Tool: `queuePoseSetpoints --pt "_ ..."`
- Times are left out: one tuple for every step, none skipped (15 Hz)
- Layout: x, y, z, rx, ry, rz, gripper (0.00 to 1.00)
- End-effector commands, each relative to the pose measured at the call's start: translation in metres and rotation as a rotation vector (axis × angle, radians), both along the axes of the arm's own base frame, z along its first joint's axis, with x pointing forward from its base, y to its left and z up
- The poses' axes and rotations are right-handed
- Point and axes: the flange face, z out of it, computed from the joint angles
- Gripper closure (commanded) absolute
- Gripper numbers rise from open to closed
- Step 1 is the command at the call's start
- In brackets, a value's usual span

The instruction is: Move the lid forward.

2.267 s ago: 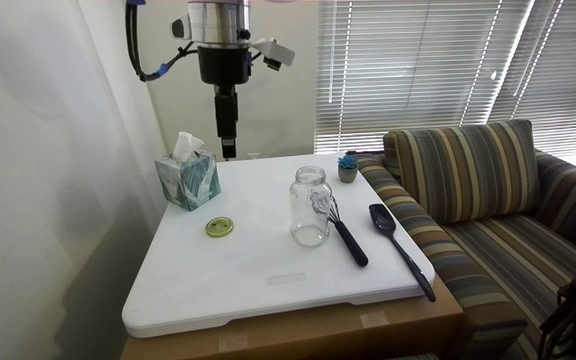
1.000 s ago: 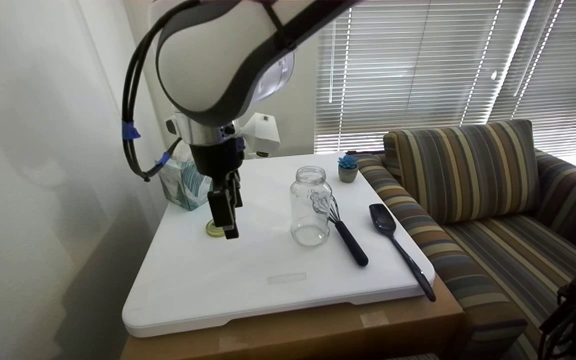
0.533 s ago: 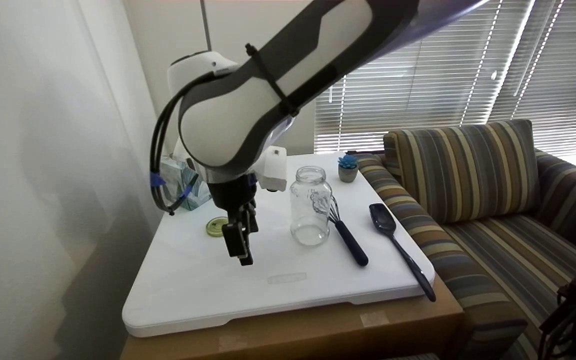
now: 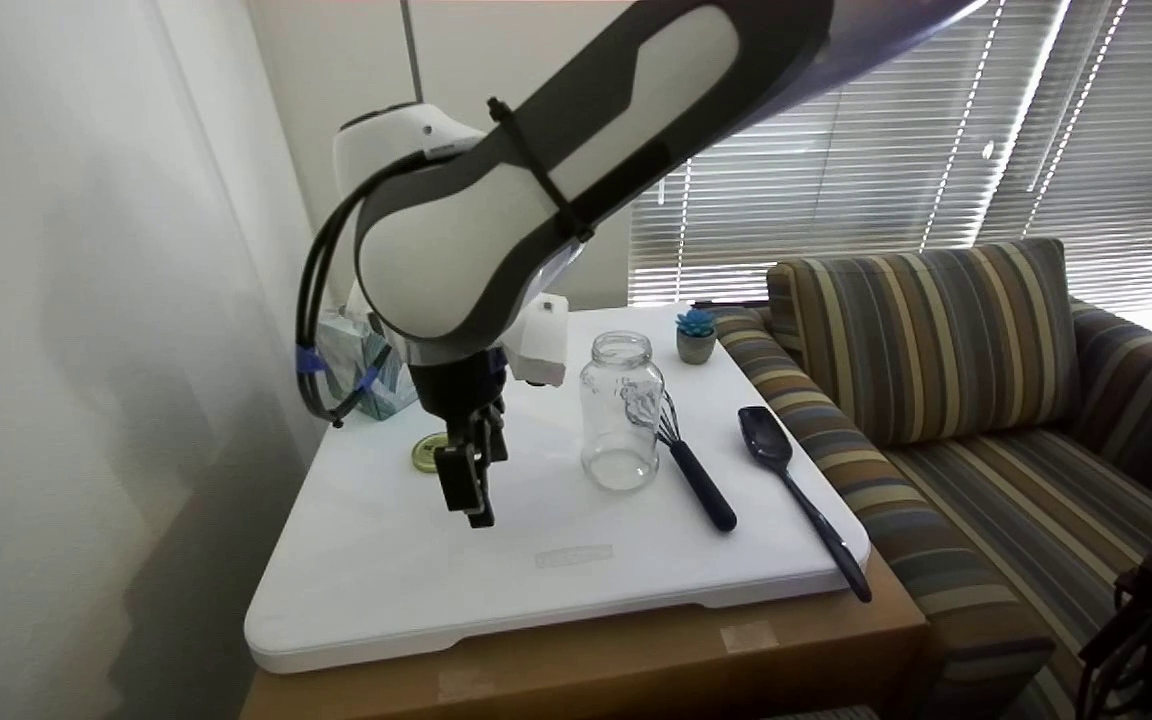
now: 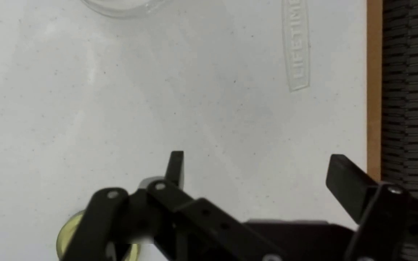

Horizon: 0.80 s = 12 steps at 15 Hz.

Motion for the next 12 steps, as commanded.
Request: queuePoseSetpoints --pt "0.019 -0.006 -0.007 0.0 -0.08 -0.053 0.0" --pt "0.017 -0.005 -0.013 0.008 -0.098 -0.078 0.0" --pt "0.02 -0.006 -0.016 0.017 -0.119 -0.103 0.0" --pt "0.022 -0.006 -0.02 0.024 -0.135 -0.125 0.0" --pt "0.021 -0.005 -0.026 0.034 -0.156 -0.151 0.0" --pt "0.019 -0.003 -0.033 0.042 -0.173 -0.175 0.0" --pt "0.019 -0.001 -0.038 0.047 -0.194 -0.207 0.0" --pt "0.02 -0.002 -0.04 0.049 -0.204 -0.242 0.0" --pt "0.016 -0.002 -0.035 0.052 -0.165 -0.2 0.0" --pt "0.015 -0.001 -0.04 0.052 -0.175 -0.22 0.0" --pt "0.015 -0.001 -0.042 0.051 -0.18 -0.229 0.0" --pt "0.015 -0.001 -0.041 0.044 -0.181 -0.223 0.0"
